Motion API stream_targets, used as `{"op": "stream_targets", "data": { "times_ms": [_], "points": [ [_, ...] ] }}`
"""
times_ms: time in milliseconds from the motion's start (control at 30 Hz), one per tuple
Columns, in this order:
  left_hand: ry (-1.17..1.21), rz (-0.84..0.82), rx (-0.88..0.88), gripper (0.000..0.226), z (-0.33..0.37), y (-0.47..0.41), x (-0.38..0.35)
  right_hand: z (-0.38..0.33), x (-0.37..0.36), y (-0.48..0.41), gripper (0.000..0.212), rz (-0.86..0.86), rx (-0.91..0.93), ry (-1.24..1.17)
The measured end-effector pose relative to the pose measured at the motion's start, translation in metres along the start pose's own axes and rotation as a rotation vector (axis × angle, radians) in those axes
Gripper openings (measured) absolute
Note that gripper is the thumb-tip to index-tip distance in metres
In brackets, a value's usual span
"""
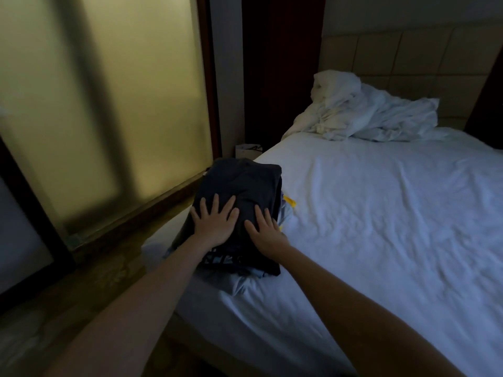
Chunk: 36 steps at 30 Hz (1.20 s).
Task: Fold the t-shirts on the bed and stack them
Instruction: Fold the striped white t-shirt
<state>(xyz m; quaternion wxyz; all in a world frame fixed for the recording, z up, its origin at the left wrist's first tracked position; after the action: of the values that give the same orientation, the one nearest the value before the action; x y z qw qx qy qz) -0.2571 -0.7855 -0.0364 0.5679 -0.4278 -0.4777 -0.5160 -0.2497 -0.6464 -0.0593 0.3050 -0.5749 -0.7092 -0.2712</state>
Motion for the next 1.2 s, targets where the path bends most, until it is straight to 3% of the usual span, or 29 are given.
{"op": "stream_targets", "data": {
  "times_ms": [200, 367, 433, 767, 967, 1200],
  "points": [
    [0.116, -0.036, -0.086, 0.057, 0.044, 0.041, 0.005, 0.010, 0.039, 0.034, 0.053, 0.086, 0.135, 0.173],
    [0.296, 0.343, -0.323, 0.031, 0.109, 0.080, 0.004, 0.057, 0.093, 0.091, 0.043, 0.280, 0.215, 0.194],
    [0.370, 0.367, -0.415, 0.034, 0.144, 0.093, -0.004, 0.085, 0.116, 0.115, 0.038, 0.352, 0.194, 0.213],
    [0.531, -0.015, -0.685, 0.024, 0.353, 0.162, -0.077, 0.244, 0.228, 0.259, 0.020, 0.590, -0.124, 0.284],
    [0.559, -0.205, -0.804, 0.026, 0.468, 0.224, -0.116, 0.315, 0.276, 0.350, 0.020, 0.716, -0.288, 0.239],
    [0.535, -0.261, -0.996, 0.026, 0.612, 0.295, -0.147, 0.388, 0.331, 0.449, 0.021, 0.818, -0.472, 0.256]
  ]
}}
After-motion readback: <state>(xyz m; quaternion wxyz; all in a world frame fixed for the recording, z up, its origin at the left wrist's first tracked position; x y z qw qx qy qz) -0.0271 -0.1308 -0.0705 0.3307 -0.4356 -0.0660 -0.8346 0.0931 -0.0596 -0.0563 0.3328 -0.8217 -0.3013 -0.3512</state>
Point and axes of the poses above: each hand's wrist, its own y-axis away from the middle knuckle, its own x-axis out of the back of the hand, z = x × y, the point moved 5 cm from there along -y, towards the middle knuckle, and after that the axes turned 4 degrees about -y, right-handed, at the moved point
